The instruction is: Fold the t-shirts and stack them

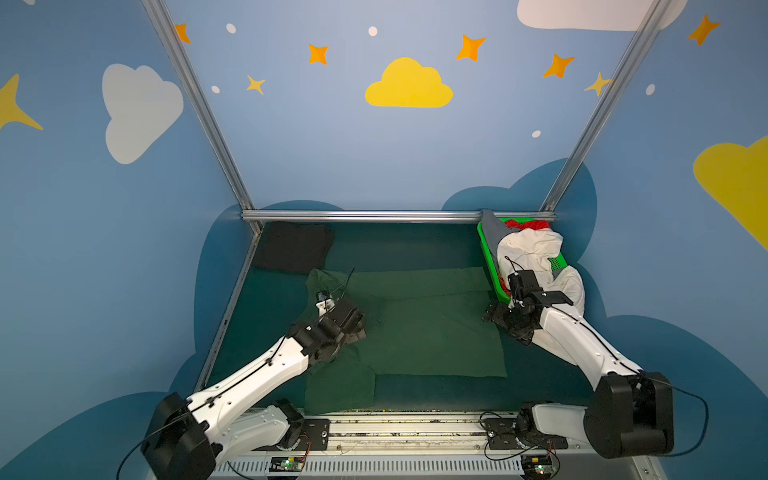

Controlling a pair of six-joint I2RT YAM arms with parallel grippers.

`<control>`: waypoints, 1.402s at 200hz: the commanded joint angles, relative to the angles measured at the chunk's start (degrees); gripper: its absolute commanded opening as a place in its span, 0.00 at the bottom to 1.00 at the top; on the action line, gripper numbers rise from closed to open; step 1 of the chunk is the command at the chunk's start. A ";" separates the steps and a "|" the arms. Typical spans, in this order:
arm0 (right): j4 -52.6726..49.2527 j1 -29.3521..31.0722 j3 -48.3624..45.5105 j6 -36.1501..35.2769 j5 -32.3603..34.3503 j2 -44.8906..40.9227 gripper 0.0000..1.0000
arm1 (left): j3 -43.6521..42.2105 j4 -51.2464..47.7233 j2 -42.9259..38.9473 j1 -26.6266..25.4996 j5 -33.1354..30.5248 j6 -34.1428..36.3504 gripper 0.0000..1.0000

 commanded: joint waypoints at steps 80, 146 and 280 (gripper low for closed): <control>-7.35 0.25 -17.24 5.21 -9.37 -12.74 0.73 | -12.10 -10.24 -10.40 -9.03 3.77 -16.47 0.92; -4.45 0.47 -19.53 4.85 -9.02 -11.38 0.65 | -18.42 -5.21 -7.57 -15.10 6.33 -21.92 0.91; 3.59 0.81 -18.53 4.96 -11.10 -4.09 0.33 | -24.13 16.29 12.52 -15.78 13.39 -20.90 0.21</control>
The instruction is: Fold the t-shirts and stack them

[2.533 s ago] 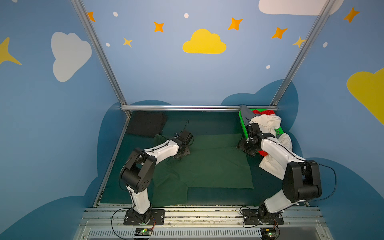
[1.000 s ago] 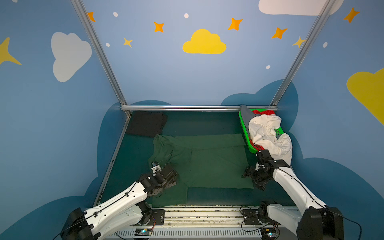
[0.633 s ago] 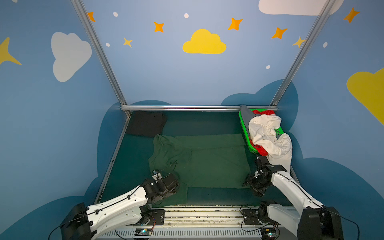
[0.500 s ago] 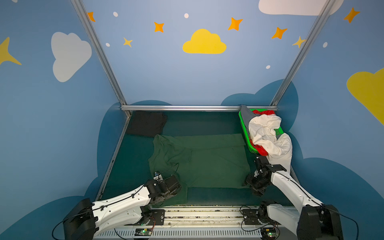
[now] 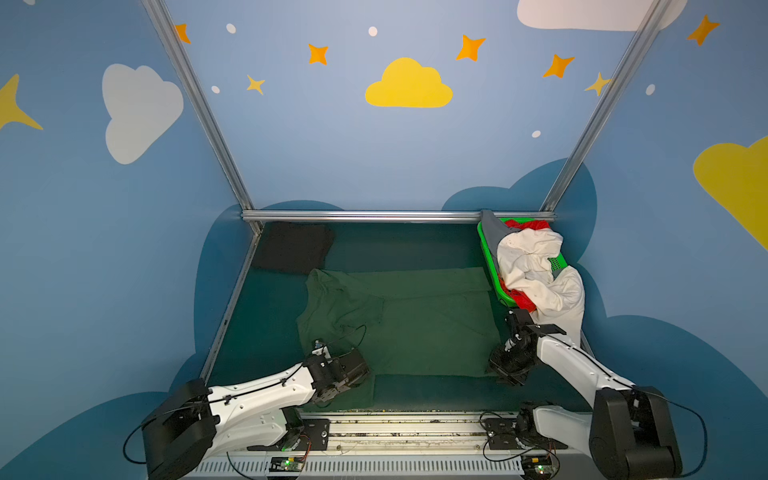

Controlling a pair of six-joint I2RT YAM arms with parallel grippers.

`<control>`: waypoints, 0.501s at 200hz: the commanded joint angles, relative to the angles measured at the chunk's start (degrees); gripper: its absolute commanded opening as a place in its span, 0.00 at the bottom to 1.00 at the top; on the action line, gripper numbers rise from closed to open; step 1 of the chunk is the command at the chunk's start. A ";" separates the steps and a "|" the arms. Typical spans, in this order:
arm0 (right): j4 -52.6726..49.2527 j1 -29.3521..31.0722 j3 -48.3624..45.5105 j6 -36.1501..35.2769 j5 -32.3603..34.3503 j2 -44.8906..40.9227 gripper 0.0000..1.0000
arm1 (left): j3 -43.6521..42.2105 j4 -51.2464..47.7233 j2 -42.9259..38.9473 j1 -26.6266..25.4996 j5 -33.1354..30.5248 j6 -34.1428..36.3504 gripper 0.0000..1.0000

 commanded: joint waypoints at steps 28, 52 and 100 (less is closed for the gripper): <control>5.22 0.38 1.26 -0.08 -0.29 1.68 0.17 | -2.35 14.37 13.91 0.18 11.60 1.05 0.04; 5.17 0.56 1.87 -0.26 0.48 1.74 0.09 | 2.31 9.58 15.45 0.18 11.26 3.82 0.04; 1.67 0.82 2.73 -0.70 4.29 -1.48 0.00 | 9.17 -0.74 7.21 1.13 8.82 7.09 0.04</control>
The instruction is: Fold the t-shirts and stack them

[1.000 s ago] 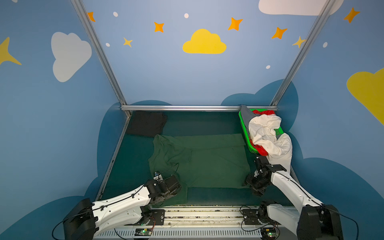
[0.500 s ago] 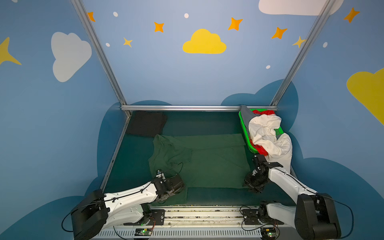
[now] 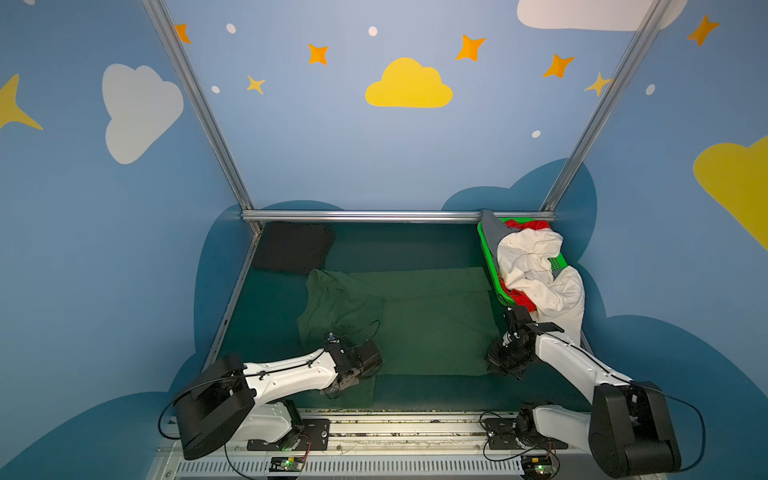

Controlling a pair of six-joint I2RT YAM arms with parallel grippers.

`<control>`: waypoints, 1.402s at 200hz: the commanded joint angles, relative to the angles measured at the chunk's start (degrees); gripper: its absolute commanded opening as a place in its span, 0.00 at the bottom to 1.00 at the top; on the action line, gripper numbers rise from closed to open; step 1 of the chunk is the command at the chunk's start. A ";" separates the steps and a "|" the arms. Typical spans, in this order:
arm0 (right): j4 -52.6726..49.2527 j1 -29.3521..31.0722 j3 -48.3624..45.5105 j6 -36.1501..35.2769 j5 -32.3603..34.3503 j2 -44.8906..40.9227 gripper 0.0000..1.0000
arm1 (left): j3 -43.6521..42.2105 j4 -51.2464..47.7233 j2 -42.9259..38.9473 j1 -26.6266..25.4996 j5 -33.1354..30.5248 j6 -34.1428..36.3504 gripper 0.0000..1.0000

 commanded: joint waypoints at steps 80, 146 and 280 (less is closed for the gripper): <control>-3.36 1.53 5.51 -1.52 3.62 -1.99 0.00 | 3.52 -3.37 -16.40 6.54 9.03 7.33 0.04; -4.35 0.62 13.48 -5.69 5.69 2.80 0.00 | 4.76 4.78 -15.41 12.47 17.90 7.03 0.04; 1.83 0.51 18.40 -5.18 7.48 12.95 0.00 | 15.62 8.16 -4.26 24.10 22.80 13.83 0.04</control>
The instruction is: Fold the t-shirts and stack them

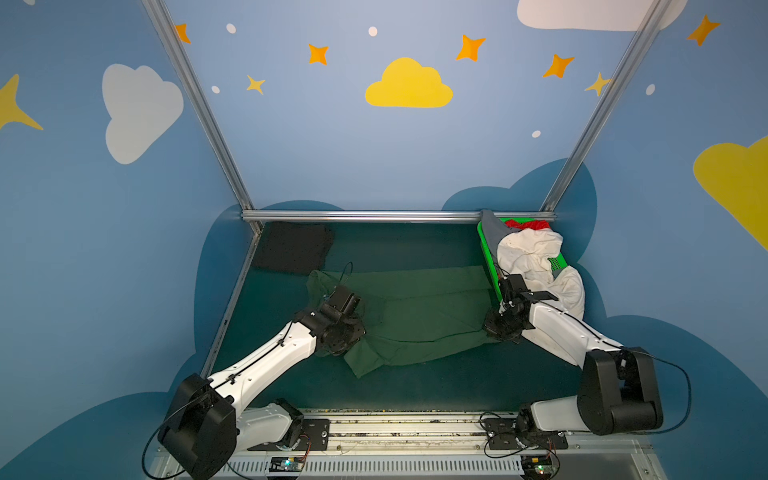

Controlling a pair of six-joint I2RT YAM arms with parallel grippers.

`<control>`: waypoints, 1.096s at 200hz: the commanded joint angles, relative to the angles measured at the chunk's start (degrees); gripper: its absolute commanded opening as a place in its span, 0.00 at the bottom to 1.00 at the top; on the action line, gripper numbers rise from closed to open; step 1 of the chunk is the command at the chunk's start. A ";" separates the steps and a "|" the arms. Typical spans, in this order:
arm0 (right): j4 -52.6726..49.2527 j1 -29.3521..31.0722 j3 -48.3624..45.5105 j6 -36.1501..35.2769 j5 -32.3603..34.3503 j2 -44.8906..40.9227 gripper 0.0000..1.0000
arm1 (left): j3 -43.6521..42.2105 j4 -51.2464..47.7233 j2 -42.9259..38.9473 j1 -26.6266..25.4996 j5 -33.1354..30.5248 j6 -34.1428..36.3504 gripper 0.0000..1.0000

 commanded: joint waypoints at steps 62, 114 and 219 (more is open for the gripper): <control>0.43 -0.13 1.64 1.09 -0.45 0.17 0.00 | 0.90 -1.34 -3.77 2.23 1.60 0.66 0.04; -2.11 -0.18 5.21 1.39 0.87 1.42 0.00 | -0.25 1.28 -4.89 3.41 1.75 0.33 0.04; -2.29 -0.24 7.32 1.12 2.19 5.37 0.00 | 3.03 2.86 -1.79 12.03 8.88 3.00 0.04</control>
